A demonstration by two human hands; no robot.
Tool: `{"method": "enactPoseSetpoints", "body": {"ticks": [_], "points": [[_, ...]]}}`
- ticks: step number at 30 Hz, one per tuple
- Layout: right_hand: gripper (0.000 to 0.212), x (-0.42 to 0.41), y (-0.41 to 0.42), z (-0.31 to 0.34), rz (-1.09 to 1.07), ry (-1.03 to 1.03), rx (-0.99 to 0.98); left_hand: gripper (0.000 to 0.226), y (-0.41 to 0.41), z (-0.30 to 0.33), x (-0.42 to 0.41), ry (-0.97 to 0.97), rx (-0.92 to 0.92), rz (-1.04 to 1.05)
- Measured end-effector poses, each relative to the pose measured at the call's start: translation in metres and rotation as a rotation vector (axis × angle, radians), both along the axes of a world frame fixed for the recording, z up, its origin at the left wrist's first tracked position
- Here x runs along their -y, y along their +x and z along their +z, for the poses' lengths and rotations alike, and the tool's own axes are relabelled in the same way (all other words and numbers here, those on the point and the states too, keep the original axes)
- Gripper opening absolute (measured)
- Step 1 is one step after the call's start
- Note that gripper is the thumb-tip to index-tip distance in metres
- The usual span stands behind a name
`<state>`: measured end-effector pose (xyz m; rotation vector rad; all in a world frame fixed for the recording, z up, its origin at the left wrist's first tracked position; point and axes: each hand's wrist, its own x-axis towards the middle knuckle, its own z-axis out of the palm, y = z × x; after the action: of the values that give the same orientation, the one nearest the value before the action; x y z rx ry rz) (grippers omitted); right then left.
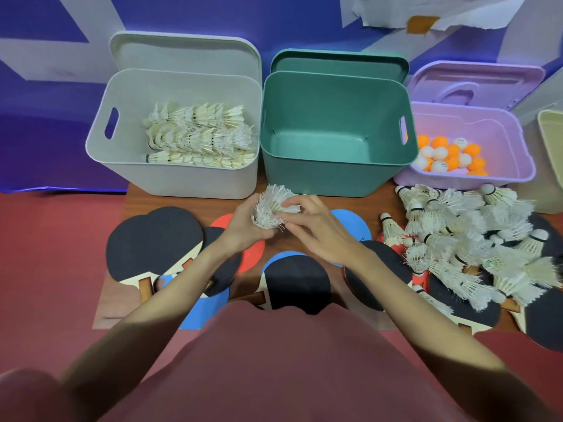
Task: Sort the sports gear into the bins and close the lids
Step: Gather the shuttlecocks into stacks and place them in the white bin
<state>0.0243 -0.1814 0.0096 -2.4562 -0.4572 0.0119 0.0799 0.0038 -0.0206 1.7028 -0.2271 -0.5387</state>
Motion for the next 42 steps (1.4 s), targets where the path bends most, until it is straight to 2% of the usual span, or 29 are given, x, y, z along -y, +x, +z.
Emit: {"method": "enactPoseSetpoints", "body": {"ticks": [3,6,10,12,17,19,21,23,24,27,31,33,37,42], "points": [[0.048,0.0,0.003,0.009,0.087,-0.053,-0.103,0.049,0.004,-0.002,-0.011,0.01,-0.01,-0.051],[0.068,-0.004,0.009,0.013,0.114,0.067,-0.269,0.053,0.004,-0.007,-0.02,0.025,-0.049,-0.038],[0.046,-0.003,0.026,-0.013,-0.15,0.209,-0.079,0.062,0.003,-0.014,-0.032,0.0,-0.143,0.043],[0.046,0.004,0.043,-0.034,-0.158,0.083,-0.084,0.065,0.005,-0.014,-0.036,-0.006,-0.153,0.064],[0.054,0.01,0.073,-0.066,0.096,-0.578,-0.322,0.064,0.013,-0.013,-0.04,0.017,-0.14,0.08],[0.049,0.009,0.078,-0.069,0.12,-0.689,-0.313,0.063,0.016,-0.013,-0.041,0.036,-0.115,0.074],[0.037,0.011,0.082,-0.07,0.089,-0.716,-0.286,0.061,0.019,-0.014,-0.041,0.054,-0.092,0.075],[0.025,0.014,0.083,-0.066,0.002,-0.662,-0.266,0.061,0.02,-0.015,-0.042,0.069,-0.074,0.071],[0.019,0.015,0.081,-0.062,-0.064,-0.571,-0.239,0.06,0.02,-0.017,-0.043,0.078,-0.061,0.069],[0.006,0.014,0.061,-0.038,-0.27,-0.157,-0.067,0.058,0.02,-0.022,-0.048,0.118,-0.028,0.059],[0.011,0.006,0.031,0.012,-0.511,0.244,0.13,0.057,0.017,-0.025,-0.047,0.157,-0.018,0.035],[0.01,0.002,0.023,0.03,-0.535,0.368,0.17,0.058,0.017,-0.023,-0.04,0.153,-0.03,-0.012],[0.006,-0.003,0.009,0.03,-0.389,0.316,0.129,0.061,0.013,-0.015,-0.014,0.131,-0.01,-0.095],[0.025,0.003,-0.008,0.005,-0.375,0.254,0.058,0.067,0.003,-0.005,0.021,0.058,0.045,-0.109]]}}
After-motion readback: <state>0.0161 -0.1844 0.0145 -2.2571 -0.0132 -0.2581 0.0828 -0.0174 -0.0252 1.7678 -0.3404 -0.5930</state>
